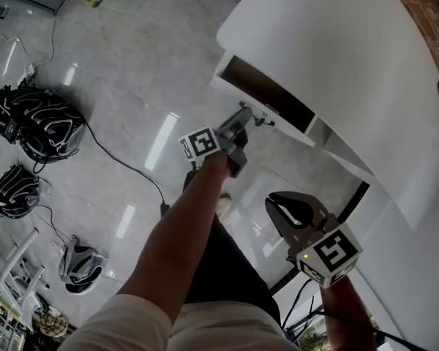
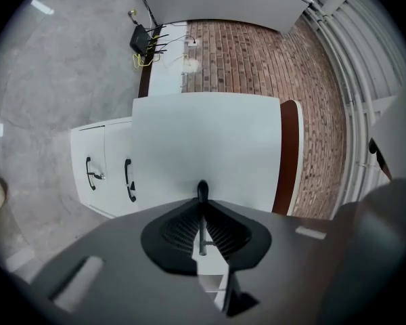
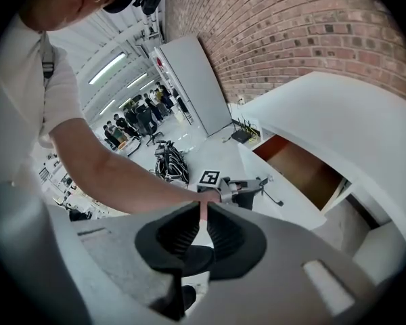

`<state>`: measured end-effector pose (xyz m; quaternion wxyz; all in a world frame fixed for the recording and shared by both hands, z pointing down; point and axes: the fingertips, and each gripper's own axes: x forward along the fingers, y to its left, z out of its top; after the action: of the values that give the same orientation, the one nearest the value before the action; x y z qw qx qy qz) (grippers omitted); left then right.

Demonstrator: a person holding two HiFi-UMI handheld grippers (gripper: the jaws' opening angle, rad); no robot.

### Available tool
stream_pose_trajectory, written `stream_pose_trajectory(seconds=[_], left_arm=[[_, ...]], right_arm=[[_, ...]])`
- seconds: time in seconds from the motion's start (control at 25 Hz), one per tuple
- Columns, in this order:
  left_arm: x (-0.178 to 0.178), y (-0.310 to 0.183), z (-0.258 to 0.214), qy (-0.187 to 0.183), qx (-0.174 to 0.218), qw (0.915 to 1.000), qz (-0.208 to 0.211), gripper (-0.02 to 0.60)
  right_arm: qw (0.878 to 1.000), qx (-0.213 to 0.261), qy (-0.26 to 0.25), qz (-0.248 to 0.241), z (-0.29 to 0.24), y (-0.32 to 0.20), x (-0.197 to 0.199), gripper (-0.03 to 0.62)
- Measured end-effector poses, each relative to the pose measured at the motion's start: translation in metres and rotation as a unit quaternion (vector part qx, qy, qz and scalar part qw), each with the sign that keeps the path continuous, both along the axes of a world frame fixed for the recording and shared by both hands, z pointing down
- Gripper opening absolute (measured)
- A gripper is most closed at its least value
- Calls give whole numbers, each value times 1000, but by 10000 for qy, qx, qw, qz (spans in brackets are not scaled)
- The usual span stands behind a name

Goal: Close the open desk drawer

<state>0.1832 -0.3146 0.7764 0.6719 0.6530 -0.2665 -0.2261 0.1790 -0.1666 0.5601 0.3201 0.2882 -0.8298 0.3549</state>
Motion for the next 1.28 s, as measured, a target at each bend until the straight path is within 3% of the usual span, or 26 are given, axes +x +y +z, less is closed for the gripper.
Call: stream_pose_trajectory(seconds=[0.48,1.04,1.28], left_arm=[[2,-5,-2,207,-249,9990,-300,28],[34,-60,2,272,-124,9989,-372,26],[40,-67,-6,370,70,9989,-276,26]], right_arm=[[10000,-38,28,55,9,-8,3,32],[9999,-130,77,64,22,-28,24,32],[9998,-143,116,126,25,-15,19,32]])
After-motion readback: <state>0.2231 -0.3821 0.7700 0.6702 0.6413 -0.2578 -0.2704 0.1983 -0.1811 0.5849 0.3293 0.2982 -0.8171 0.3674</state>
